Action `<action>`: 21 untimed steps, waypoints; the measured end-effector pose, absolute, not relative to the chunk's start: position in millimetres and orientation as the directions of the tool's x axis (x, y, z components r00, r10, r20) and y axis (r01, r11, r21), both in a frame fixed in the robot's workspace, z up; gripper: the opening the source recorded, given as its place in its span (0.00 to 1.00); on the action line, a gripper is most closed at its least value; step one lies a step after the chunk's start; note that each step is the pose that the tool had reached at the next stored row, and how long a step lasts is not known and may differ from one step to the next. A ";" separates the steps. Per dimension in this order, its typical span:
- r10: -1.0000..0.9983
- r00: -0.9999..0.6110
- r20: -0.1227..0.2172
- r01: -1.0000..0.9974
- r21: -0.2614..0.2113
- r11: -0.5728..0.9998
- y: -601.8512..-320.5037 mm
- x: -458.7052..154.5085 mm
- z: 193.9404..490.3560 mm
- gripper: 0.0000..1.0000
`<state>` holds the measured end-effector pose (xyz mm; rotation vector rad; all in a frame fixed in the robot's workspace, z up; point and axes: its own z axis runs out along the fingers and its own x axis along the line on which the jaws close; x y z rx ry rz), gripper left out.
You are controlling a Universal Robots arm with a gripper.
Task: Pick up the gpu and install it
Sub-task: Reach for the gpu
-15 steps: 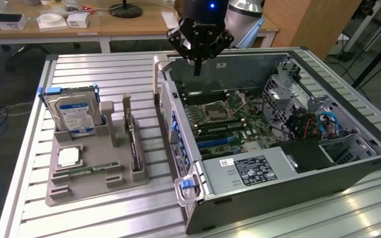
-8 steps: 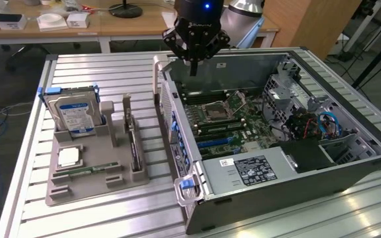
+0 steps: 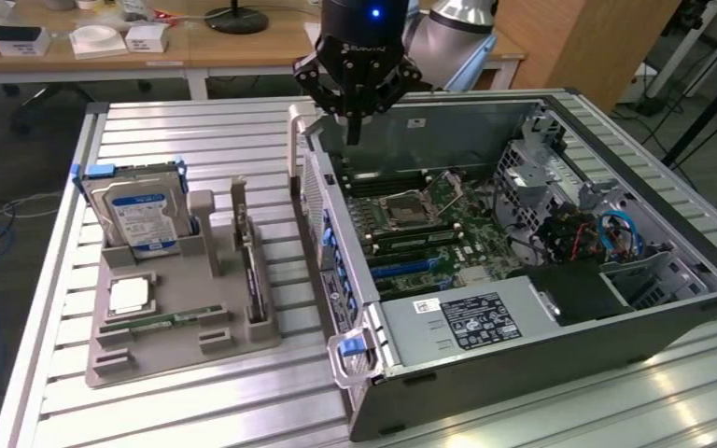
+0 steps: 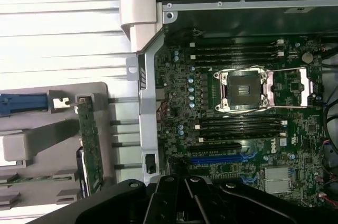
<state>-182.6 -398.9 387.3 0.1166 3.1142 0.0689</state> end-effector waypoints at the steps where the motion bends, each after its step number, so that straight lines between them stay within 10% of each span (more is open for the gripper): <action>1: 0.075 -0.997 -0.023 0.074 0.045 0.996 -398.9 -184.0 387.2 0.11; 21: 0.075 -0.997 -0.023 0.074 0.045 0.996 -398.8 -220.2 385.2 0.11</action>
